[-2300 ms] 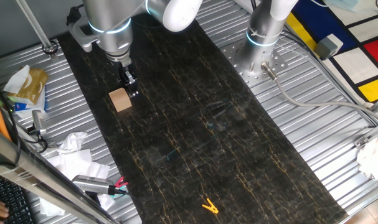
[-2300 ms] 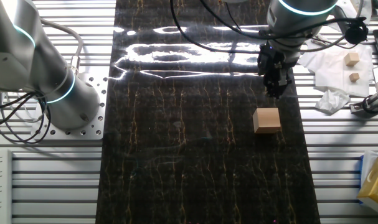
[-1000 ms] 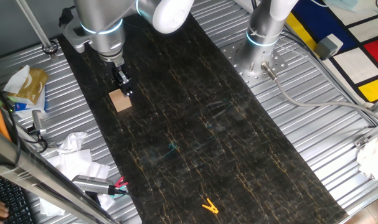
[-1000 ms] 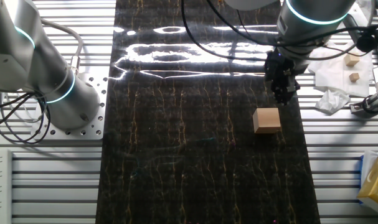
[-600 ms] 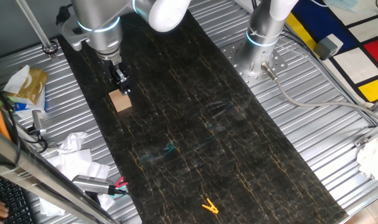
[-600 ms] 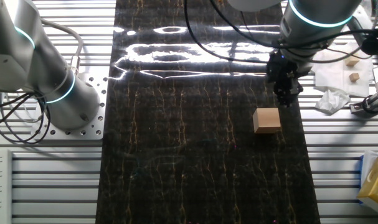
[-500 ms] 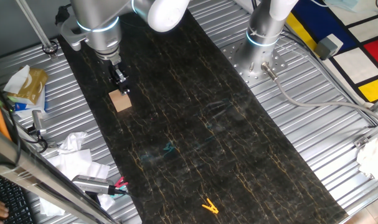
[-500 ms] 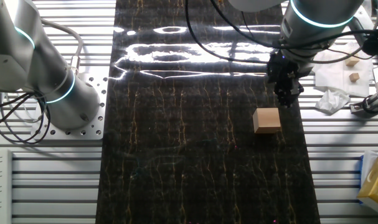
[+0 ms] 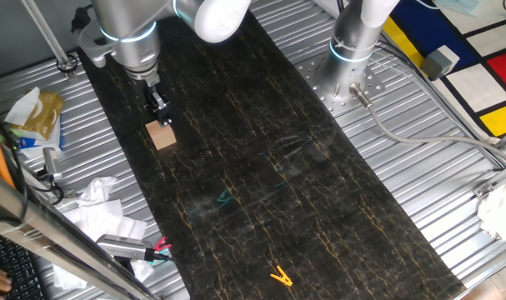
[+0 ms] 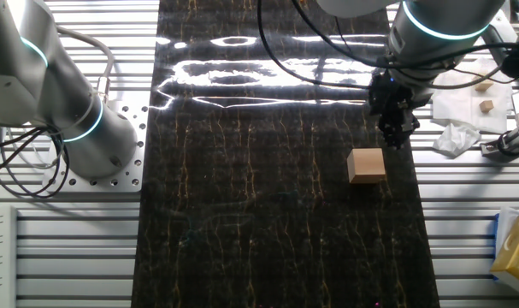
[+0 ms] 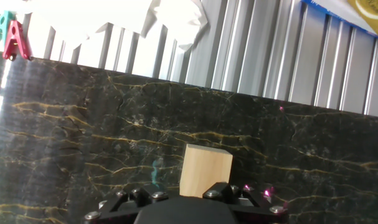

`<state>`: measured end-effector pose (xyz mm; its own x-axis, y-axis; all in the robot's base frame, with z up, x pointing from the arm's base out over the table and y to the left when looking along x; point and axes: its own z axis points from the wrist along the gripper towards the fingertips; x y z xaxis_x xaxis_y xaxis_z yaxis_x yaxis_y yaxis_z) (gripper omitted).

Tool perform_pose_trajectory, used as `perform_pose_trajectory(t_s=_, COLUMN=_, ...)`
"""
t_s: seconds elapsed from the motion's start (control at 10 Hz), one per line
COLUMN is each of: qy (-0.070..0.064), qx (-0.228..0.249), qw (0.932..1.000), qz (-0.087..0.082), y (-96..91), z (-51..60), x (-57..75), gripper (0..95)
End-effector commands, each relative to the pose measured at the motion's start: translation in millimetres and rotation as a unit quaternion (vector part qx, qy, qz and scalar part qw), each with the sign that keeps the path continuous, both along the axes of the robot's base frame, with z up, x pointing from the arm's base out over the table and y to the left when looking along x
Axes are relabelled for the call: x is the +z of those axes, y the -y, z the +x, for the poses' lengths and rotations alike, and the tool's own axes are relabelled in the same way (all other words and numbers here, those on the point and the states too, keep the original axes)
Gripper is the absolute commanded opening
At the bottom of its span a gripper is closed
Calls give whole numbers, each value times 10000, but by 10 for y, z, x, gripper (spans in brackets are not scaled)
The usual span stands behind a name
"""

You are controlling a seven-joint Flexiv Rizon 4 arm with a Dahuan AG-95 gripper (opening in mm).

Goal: Hold a small block with the gripper and sweep it from left to right on the table

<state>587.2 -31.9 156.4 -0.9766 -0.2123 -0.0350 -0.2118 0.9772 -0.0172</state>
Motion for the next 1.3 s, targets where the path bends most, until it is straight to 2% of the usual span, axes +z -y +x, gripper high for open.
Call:
perform_pose_trajectory(t_s=0.1, qy=0, qx=6, qw=10000, qz=5, y=10, z=14, x=-6, gripper=570)
perform_pose_trajectory(t_s=0.7, qy=-7, qx=54, qw=10000, qz=-5, y=73, z=115, x=-19, gripper=570)
perform_pose_trajectory(t_s=1.3, qy=2, qx=66, qw=10000, qz=12, y=121, z=165, x=-20, gripper=570)
